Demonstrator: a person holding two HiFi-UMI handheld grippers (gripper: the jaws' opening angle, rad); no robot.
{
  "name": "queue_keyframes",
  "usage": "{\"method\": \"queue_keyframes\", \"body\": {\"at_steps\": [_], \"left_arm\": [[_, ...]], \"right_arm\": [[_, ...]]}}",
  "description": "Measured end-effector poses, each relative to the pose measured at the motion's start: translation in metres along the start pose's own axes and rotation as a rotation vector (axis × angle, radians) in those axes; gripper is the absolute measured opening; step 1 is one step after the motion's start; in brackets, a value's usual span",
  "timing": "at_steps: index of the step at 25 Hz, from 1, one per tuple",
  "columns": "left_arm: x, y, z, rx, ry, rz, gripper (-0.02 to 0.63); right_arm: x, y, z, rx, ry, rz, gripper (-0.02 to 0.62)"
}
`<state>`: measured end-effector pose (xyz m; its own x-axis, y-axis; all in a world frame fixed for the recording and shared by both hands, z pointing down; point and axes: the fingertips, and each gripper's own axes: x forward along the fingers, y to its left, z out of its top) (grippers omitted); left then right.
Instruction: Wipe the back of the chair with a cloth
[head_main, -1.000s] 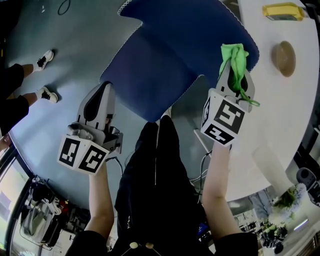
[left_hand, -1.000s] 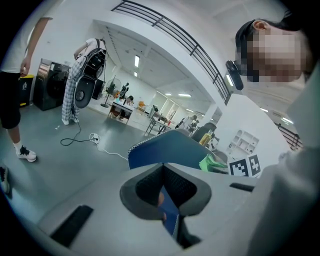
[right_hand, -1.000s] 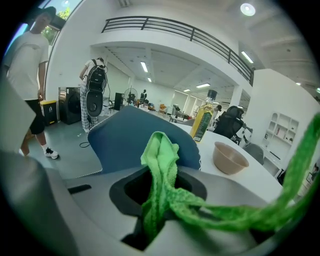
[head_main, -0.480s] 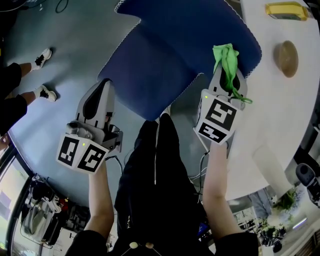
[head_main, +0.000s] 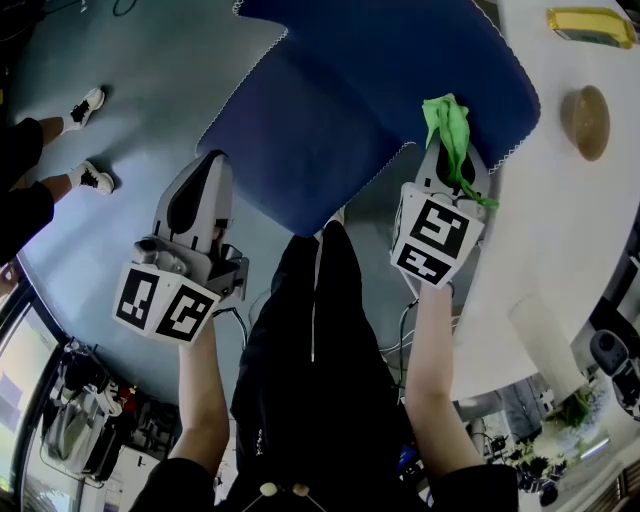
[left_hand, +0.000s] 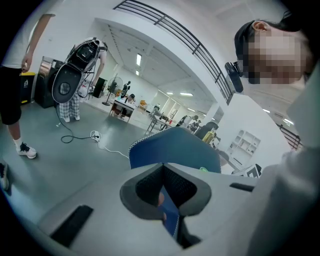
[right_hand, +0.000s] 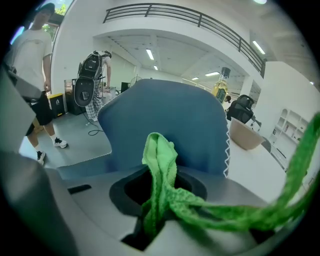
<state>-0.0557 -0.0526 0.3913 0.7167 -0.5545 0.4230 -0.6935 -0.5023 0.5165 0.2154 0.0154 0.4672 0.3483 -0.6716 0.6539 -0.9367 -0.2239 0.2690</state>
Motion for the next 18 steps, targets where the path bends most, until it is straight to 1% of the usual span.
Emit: {"method": "queue_keyframes", "body": {"at_steps": [5,9,14,18], "left_arm": [[0.0,0.003,-0.005,-0.005,0.001,0.005,0.002],[0.0,0.004,-0.007,-0.009,0.002,0.002,0.002],[-0.002,0.006,-0.011,-0.01,0.004,0.004,0.002],[-0.004,0.007,-0.018,-0.008,0.011,0.013,0.002]], "right_arm": [[0.001,0.005,-0.004,-0.061,0.002,-0.022,0.044],[0.003,0.013,-0.009,-0.065,0.023,-0.031,0.044],[0.005,0.02,-0.021,0.007,0.051,-0.035,0.044],[0.007,0.021,-0.037,0.029,0.072,-0.045,0.044]]}}
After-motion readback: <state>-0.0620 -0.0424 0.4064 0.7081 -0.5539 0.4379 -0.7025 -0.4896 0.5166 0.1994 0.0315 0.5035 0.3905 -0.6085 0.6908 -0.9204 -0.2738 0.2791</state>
